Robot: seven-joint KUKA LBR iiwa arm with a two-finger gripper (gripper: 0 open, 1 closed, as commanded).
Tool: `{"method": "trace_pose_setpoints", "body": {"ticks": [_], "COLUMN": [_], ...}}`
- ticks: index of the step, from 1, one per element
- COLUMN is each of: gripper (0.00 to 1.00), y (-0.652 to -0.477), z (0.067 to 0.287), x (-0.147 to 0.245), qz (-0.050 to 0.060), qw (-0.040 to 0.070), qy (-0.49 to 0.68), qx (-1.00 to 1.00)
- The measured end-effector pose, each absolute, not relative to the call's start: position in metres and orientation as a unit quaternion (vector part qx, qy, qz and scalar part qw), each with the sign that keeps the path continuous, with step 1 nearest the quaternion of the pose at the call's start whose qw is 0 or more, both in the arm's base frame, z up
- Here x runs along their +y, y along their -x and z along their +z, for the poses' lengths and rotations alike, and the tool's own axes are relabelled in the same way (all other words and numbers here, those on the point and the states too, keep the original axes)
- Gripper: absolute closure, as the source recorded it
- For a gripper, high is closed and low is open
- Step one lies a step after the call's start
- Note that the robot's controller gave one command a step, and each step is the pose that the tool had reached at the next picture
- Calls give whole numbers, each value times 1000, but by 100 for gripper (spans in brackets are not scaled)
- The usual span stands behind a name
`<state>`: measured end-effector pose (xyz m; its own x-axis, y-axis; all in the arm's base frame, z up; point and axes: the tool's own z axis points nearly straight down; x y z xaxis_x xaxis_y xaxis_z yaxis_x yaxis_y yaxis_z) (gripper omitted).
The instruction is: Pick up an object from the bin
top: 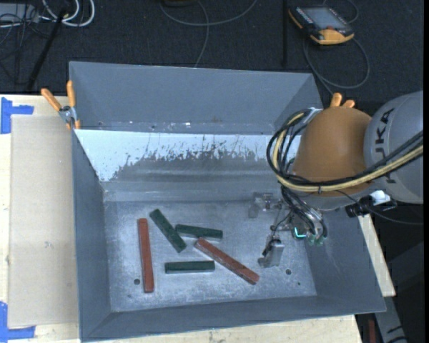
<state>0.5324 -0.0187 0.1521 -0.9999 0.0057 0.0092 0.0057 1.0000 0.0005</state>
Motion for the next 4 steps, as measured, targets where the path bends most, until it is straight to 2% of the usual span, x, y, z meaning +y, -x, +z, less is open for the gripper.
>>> {"method": "trace_pose_setpoints", "body": {"ticks": [1, 2, 3, 4], "gripper": [0, 100, 0, 0], "y": [-514, -516, -514, -484], "z": [68, 72, 70, 70], "x": [62, 59, 59, 96], "qz": [-2, -1, 0, 0], "qw": [-1, -2, 0, 1], "qy": [-11, -10, -10, 108], "qx": [-1000, -1000, -1000, -994]}}
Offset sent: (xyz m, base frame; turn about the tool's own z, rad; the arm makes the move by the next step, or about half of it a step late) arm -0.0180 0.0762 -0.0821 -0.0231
